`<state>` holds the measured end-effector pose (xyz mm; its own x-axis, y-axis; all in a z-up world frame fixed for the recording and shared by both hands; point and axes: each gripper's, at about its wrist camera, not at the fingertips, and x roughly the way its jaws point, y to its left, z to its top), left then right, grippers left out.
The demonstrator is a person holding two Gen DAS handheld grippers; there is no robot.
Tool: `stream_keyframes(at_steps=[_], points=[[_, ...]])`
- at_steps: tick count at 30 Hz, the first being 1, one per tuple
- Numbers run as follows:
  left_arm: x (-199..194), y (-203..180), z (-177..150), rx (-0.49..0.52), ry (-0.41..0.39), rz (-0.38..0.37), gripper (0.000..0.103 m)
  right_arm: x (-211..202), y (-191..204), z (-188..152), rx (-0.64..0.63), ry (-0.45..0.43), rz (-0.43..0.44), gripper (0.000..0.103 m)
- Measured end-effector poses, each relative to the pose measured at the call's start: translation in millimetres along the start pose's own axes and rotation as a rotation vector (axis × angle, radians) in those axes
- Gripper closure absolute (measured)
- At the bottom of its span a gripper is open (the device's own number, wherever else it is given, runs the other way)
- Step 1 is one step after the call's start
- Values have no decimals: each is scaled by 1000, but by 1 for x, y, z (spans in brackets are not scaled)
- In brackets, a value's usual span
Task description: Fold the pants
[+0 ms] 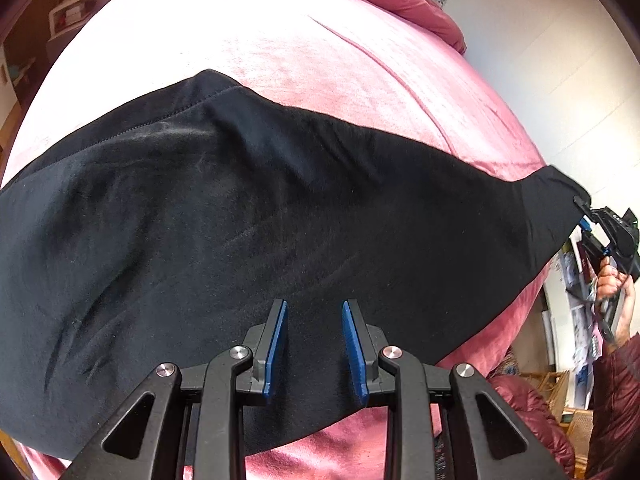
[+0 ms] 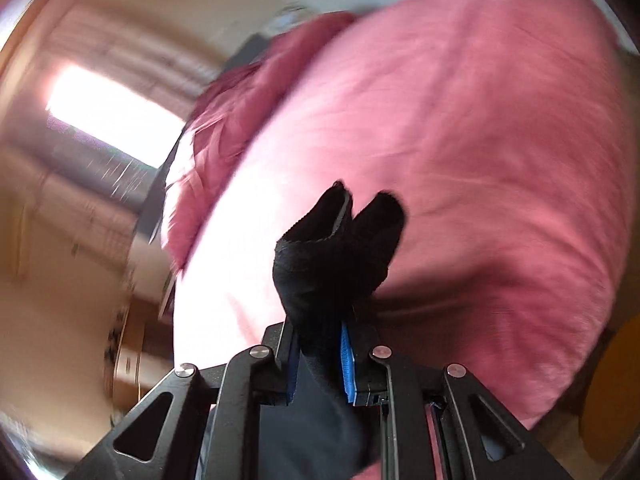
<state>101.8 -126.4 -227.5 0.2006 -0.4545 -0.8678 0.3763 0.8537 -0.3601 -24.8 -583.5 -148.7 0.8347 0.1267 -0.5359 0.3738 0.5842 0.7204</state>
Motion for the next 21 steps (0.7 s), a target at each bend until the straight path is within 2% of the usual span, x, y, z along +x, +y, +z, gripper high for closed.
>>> stream_keyframes(at_steps=[6,12,17,21], points=[[-10,17,-3,-40,-24,-43,74,29,84,-41,-190,129,99,86],[-21,38,-6,-100,-45,-91,74,77,152,-110,-357,321,167,86],[-27,57,-8,-160,-55,-150,75,116,181,-174,-443,468,184,86],[-29,71,-7,-202,-56,-201,75,148,183,-224,-500,579,142,86]])
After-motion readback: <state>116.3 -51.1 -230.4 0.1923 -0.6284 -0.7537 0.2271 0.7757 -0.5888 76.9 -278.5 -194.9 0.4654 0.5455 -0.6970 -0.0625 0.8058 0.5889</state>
